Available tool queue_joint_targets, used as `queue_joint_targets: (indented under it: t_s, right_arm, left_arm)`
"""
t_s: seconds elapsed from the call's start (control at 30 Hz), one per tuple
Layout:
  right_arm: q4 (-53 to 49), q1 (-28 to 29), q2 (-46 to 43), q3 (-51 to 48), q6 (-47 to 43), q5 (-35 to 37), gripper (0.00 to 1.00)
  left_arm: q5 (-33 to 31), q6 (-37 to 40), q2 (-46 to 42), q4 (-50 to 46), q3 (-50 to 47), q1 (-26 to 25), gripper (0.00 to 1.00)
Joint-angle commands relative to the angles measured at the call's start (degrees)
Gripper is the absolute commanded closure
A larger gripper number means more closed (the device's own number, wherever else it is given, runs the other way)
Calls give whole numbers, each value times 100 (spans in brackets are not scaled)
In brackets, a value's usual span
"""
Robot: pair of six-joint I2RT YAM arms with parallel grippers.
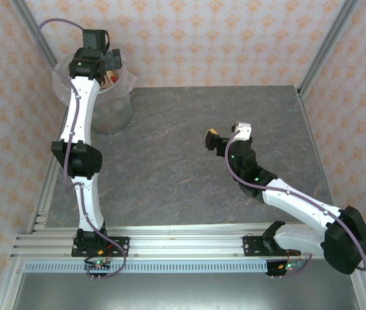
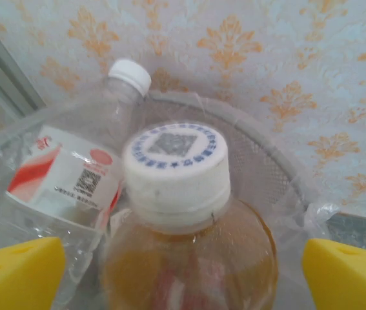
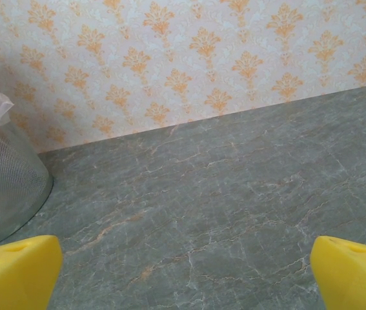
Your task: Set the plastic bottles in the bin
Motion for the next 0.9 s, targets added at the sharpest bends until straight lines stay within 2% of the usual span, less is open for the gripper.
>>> queue_joint_targets:
  t_s: [0.0, 0.27, 0.4, 0.6, 0.77, 0.87]
  right_arm:
    - [-85, -30, -104, -59, 86, 127, 1]
    - [-103, -31, -51, -66, 114, 128, 1]
    - [-150, -31, -25, -61, 110, 136, 1]
    - [-173, -31, 74, -36, 193, 176, 1]
    - [-234, -30, 175, 55, 226, 134, 1]
    - [-243, -28, 217, 80, 236, 110, 1]
  left_arm:
    - [2, 12, -173, -197, 259, 169, 0]
    - [77, -896, 161, -198, 600, 915, 0]
    - [1329, -1396, 557, -1, 830, 1465, 0]
    - [2921, -1276, 964, 391, 1025, 1601, 0]
    - [3676, -959, 1023, 457, 1027, 1479, 0]
    - [3891, -601, 998, 380, 1028, 1350, 0]
